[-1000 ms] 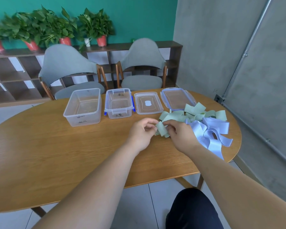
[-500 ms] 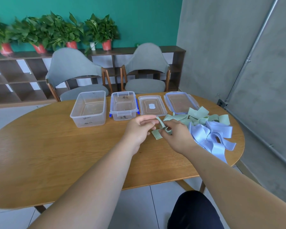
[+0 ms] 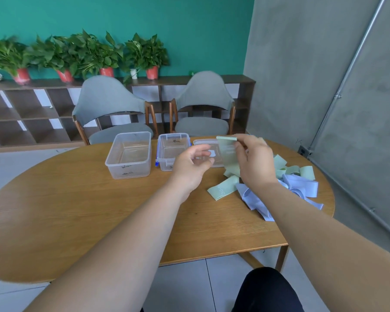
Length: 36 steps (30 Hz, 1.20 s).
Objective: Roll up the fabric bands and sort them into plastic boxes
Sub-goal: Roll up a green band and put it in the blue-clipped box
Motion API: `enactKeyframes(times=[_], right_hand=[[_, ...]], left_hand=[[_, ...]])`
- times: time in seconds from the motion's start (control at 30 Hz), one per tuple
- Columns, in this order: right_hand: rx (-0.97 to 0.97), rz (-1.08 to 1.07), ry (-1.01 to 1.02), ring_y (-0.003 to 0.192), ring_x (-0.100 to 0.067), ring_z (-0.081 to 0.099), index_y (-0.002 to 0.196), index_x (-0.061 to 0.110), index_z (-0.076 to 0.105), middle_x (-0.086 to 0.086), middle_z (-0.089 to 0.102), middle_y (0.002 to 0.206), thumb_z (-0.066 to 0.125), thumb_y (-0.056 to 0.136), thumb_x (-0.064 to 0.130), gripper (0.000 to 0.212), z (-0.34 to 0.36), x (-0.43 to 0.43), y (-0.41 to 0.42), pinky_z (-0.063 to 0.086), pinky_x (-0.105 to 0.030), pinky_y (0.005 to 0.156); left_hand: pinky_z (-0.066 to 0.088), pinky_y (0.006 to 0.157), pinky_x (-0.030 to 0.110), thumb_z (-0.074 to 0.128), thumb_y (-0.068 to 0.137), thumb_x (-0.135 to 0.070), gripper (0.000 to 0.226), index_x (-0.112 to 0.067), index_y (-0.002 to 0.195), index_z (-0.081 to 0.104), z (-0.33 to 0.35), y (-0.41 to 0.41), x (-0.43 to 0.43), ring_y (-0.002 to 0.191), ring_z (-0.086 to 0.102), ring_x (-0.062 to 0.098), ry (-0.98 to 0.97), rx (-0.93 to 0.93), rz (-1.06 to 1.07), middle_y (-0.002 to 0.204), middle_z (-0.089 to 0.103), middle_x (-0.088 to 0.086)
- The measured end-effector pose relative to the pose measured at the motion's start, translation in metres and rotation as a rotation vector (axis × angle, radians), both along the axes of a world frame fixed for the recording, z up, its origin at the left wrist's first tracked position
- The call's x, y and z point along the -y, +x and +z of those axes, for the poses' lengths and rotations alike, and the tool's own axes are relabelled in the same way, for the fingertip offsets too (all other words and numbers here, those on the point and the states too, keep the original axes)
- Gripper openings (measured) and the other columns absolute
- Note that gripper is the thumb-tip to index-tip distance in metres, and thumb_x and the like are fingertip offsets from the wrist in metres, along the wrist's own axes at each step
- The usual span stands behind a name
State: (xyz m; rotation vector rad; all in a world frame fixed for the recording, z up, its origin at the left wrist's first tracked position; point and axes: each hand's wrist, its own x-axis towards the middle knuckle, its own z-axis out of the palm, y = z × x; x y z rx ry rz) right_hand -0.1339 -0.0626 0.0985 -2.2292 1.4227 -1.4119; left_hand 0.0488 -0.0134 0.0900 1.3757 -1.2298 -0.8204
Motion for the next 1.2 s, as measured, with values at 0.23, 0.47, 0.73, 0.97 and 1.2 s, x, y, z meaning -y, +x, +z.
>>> enactKeyframes(times=[0.23, 0.47, 0.73, 0.97, 1.2], right_hand=[[0.180, 0.008, -0.024, 0.086, -0.002, 0.063, 0.122, 0.027, 0.072, 0.012, 0.070, 0.097, 0.056, 0.106, 0.027, 0.023, 0.044, -0.006, 0.009, 0.042, -0.005, 0.075], [0.377, 0.126, 0.068, 0.073, -0.006, 0.064, 0.103, 0.030, 0.072, 0.010, 0.072, 0.083, 0.059, 0.104, 0.028, 0.014, 0.071, -0.014, 0.032, 0.049, -0.015, 0.067], [0.507, 0.306, 0.460, 0.086, -0.020, 0.076, 0.098, 0.019, 0.069, 0.000, 0.078, 0.089, 0.076, 0.090, 0.027, 0.014, 0.032, -0.031, 0.055, 0.063, -0.042, 0.080], [0.545, 0.459, 0.644, 0.092, -0.020, 0.078, 0.111, 0.010, 0.067, -0.005, 0.079, 0.098, 0.082, 0.090, 0.023, 0.029, 0.013, -0.059, 0.089, 0.064, -0.034, 0.075], [0.416, 0.562, 0.750, 0.092, -0.020, 0.077, 0.110, 0.013, 0.071, -0.007, 0.077, 0.103, 0.083, 0.089, 0.023, 0.027, -0.020, -0.079, 0.147, 0.064, -0.033, 0.071]], left_hand=[[0.049, 0.085, 0.018, 0.074, 0.098, -0.028, 0.036, -0.036, 0.132, 0.068, 0.024, -0.002, -0.006, 0.108, 0.065, 0.000, -0.083, 0.028, -0.043, 0.118, 0.071, -0.022], [0.046, 0.067, 0.002, 0.072, 0.099, -0.021, 0.028, -0.021, 0.127, 0.069, 0.026, 0.000, -0.018, 0.091, 0.067, -0.010, -0.058, 0.010, -0.120, 0.111, 0.075, -0.011], [0.047, 0.083, 0.025, 0.071, 0.100, -0.029, 0.012, -0.030, 0.112, 0.072, 0.016, 0.047, -0.046, 0.100, 0.066, 0.014, -0.003, 0.129, 0.032, 0.105, 0.074, -0.004], [0.046, 0.078, 0.025, 0.064, 0.104, -0.028, 0.012, -0.028, 0.106, 0.076, 0.006, 0.102, -0.074, 0.090, 0.064, 0.011, 0.044, 0.350, 0.098, 0.097, 0.072, -0.007], [0.040, 0.063, 0.026, 0.060, 0.105, -0.024, 0.017, -0.024, 0.097, 0.074, -0.013, 0.167, -0.105, 0.076, 0.058, 0.014, 0.169, 0.592, 0.137, 0.081, 0.066, -0.015]])
